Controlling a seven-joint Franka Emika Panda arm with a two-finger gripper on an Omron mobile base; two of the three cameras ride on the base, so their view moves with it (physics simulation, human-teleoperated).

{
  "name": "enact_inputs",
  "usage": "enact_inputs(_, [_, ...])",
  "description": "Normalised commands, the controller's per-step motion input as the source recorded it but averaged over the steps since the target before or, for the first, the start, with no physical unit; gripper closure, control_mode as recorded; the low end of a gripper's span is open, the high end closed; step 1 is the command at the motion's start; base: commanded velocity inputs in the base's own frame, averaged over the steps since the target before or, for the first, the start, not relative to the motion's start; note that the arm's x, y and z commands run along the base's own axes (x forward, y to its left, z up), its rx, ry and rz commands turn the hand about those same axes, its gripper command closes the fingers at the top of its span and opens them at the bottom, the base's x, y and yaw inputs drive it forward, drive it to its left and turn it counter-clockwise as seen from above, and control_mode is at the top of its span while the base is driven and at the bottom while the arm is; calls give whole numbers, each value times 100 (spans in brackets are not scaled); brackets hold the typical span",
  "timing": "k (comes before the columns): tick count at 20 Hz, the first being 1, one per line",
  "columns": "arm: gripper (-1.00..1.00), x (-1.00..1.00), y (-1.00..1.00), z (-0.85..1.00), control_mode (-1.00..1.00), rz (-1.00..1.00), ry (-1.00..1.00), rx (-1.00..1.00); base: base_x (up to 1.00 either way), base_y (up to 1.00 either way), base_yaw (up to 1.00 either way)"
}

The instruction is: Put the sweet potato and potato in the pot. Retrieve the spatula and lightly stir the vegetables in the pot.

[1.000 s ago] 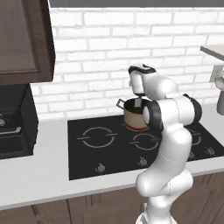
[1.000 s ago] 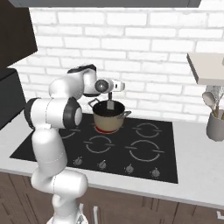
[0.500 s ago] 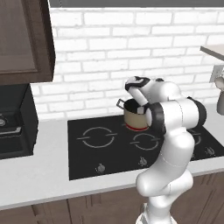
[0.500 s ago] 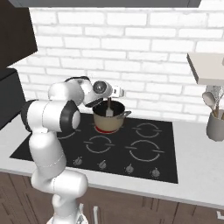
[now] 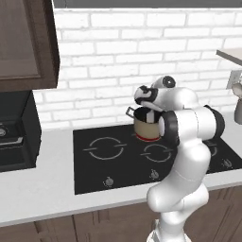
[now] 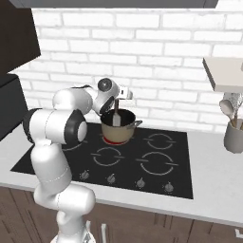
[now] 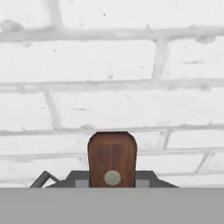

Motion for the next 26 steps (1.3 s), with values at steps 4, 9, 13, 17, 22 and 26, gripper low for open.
enact_inputs(4, [100,-49,0,51,-100,0,-1,0,0,0,0])
enact_inputs(9, [100,-17,-2,0,-100,-1,5,0,0,0,0])
enact_inputs(13, [100,0,-16,-18,-100,-5,14,0,0,0,0])
enact_inputs(17, [100,0,-24,-30,-100,-4,12,0,0,0,0])
enact_inputs(22, [100,0,-30,-61,-100,-5,15,1,0,0,0])
enact_inputs(26, [100,15,-7,-57,-100,-1,7,6,0,0,0])
